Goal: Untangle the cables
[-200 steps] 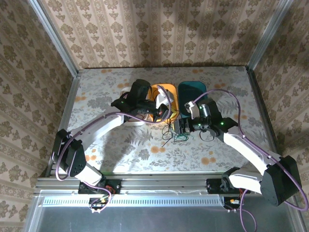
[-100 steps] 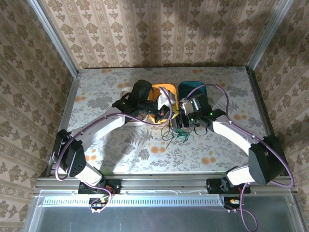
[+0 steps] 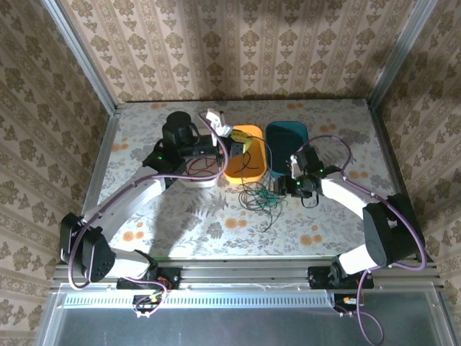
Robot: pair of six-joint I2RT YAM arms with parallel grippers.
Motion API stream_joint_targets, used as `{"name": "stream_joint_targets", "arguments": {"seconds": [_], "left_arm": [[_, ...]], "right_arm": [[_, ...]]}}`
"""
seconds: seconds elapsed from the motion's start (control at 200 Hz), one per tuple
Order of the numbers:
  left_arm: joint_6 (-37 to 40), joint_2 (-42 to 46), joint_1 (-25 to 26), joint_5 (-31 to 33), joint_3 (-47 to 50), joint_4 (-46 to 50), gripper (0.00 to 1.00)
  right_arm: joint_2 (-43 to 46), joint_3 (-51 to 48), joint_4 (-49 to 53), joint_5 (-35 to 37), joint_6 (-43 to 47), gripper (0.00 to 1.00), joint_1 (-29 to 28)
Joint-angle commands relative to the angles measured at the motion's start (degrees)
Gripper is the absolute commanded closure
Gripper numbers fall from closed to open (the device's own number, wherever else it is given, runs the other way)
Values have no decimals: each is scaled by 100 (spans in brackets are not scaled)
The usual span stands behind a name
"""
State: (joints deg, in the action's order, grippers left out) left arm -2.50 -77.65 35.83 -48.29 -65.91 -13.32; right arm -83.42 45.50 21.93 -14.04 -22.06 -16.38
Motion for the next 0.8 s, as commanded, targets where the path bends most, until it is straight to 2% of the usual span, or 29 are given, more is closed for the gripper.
{"name": "stream_joint_targets", "arguments": {"seconds": [0.0,0.2,0.285,0.42,0.585,0.795], "left_arm": [[-332,102,-106,-240,16,-390,100],[-999,159,-468,-409,-15,-1207,100],[-905,94,-525,-350,-195,-1060,100],[-379,-247,-516,412,-567,-124,100],[-268,-866,-525,1540,-809,5,100],[-262,-1650,-640,1909,-1133,19,100]], "right_arm": [[327,-191,284,216,-290,28,145],[633,-426,338,450,-553,27,489],[703,-452,332,587,-594,27,509],[1073,-571,194,1046,-782,27,514],[1685,-759,40,1416,-961,27,551],[2019,-866,135,1470,-910,27,558]]}}
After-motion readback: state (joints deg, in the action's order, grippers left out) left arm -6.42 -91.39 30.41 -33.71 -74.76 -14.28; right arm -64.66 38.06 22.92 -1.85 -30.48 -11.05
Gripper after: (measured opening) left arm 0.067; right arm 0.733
